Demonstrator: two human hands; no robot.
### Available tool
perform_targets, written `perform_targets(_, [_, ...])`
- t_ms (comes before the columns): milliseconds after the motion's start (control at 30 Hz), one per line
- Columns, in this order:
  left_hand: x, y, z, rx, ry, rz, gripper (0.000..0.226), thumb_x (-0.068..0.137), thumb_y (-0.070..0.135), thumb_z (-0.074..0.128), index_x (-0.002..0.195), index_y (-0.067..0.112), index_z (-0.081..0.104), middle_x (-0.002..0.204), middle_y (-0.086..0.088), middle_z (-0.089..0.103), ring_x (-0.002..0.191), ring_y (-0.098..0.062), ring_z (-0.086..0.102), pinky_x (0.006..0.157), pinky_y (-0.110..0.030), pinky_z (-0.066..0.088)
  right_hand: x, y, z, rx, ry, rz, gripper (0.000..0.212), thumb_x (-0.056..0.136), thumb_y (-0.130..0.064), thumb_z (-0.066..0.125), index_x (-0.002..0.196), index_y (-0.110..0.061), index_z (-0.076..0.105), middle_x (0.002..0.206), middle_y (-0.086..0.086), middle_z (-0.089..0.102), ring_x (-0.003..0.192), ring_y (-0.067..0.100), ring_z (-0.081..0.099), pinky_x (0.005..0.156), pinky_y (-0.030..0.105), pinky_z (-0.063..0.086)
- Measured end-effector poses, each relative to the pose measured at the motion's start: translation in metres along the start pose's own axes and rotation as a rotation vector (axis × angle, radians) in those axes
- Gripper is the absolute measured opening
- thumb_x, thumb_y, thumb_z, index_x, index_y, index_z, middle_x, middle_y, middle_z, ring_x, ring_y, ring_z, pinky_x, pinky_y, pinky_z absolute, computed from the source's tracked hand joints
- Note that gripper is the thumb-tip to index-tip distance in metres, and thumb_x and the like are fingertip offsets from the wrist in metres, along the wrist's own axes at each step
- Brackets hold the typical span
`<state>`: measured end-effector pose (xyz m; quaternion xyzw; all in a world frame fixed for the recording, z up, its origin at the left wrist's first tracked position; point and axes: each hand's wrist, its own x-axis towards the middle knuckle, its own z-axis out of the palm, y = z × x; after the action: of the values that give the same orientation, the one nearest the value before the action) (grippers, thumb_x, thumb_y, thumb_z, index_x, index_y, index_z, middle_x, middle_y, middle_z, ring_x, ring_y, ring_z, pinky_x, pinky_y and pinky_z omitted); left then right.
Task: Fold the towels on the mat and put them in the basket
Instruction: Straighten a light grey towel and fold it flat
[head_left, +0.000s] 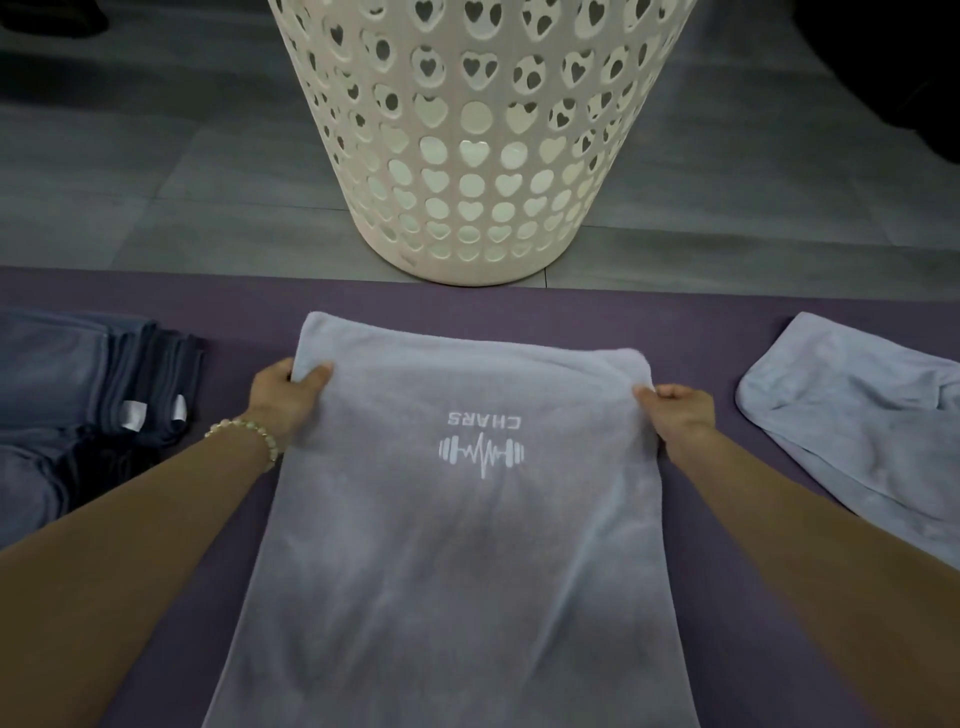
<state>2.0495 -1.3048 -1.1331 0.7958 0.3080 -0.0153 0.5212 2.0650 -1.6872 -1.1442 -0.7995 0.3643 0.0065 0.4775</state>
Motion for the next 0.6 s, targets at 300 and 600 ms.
perform_targets(300, [-0.020,0.003,0.057,0.823,-0.126,0.620,0.079,0.085,0.066,0.026,0.151,0.024,0.017,0.156,-0.008,0.016,0.144,-0.029,0.013,0.116,-0.044,0.009,0.017,-0.011,0.008,-0.120,-0.043,-0.097,0.033,0.086,-0.029,0.067,0.110,-0.007,0.067,0.104,0.008,0.066,0.093,0.023,0.059,0.087,0.036,0.049])
perform_targets(600, [-0.033,-0.003,0.079,1.159,-0.426,0.551,0.067,0.093,0.063,0.021,0.148,0.039,-0.009,0.158,0.004,-0.018,0.145,-0.025,-0.017,0.116,-0.047,-0.009,0.002,0.007,-0.018,-0.108,-0.179,0.035,0.042,0.071,-0.036,0.082,0.091,-0.005,0.062,0.100,0.013,0.067,0.087,0.027,0.064,0.083,0.041,0.056])
